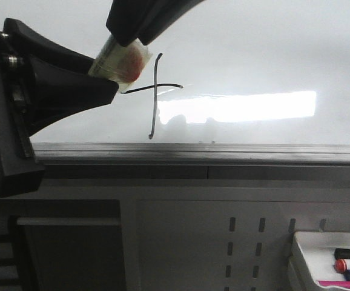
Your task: Write number 4 on whiteboard
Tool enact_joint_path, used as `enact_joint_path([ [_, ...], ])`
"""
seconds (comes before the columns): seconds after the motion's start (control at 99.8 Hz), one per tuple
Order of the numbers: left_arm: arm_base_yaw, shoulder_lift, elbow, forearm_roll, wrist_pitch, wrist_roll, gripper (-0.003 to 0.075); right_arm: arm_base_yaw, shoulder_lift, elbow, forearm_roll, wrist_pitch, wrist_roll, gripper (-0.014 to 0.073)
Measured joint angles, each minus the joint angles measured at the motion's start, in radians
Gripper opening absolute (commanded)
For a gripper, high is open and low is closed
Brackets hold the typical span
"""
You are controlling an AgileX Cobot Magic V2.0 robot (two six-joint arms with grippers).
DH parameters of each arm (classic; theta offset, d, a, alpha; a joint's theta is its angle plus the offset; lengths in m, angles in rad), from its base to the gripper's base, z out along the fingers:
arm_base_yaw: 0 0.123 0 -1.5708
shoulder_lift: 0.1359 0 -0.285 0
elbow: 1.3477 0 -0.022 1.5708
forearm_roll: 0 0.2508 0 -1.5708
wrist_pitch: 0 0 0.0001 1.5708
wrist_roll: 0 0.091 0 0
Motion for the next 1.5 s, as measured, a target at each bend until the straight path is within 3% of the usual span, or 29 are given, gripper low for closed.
enact_joint_path([
  [0.211,0.000,0.002,0.000,0.013,-0.002,0.012,-0.0020,0.000,-0.007,0.000,0.000,0.005,0.000,-0.0070],
  [0.281,0.000,0.002,0.000,0.013,-0.003,0.013,-0.0020,0.000,-0.008,0.000,0.000,0.005,0.000,-0.0021],
  [0.331,0.000,0.002,0.000,0.013,-0.003,0.013,-0.0020,0.000,-0.008,0.000,0.000,0.003,0.000,0.0068],
  [0.451,0.000,0.002,-0.002,-0.003,-0.008,0.010,-0.0020,0.000,-0.008,0.000,0.001,-0.021,0.000,0.0429],
  [0.521,0.000,0.002,-0.002,-0.062,0.002,0.010,-0.0020,0.000,-0.016,0.000,-0.008,-0.044,0.000,0.0532],
  [0.702,0.002,0.002,-0.055,-0.478,0.071,0.006,-0.0020,-0.035,-0.078,0.000,-0.049,-0.097,0.000,0.0449],
  [0.832,0.026,0.010,-0.181,-0.630,0.335,0.004,-0.0020,-0.060,-0.144,0.000,-0.054,-0.107,0.000,0.0398],
  [0.992,0.078,0.048,-0.338,-0.796,0.633,0.003,-0.0020,-0.063,-0.183,0.000,-0.054,-0.107,0.000,0.0395],
  [1.263,0.171,0.088,-0.389,-0.991,0.749,0.003,-0.0020,-0.063,-0.187,0.000,-0.054,-0.094,0.000,0.0395],
  [1.504,0.175,0.136,-0.399,-1.059,0.779,0.003,-0.0020,-0.063,-0.187,0.000,-0.054,-0.094,0.000,0.0395],
])
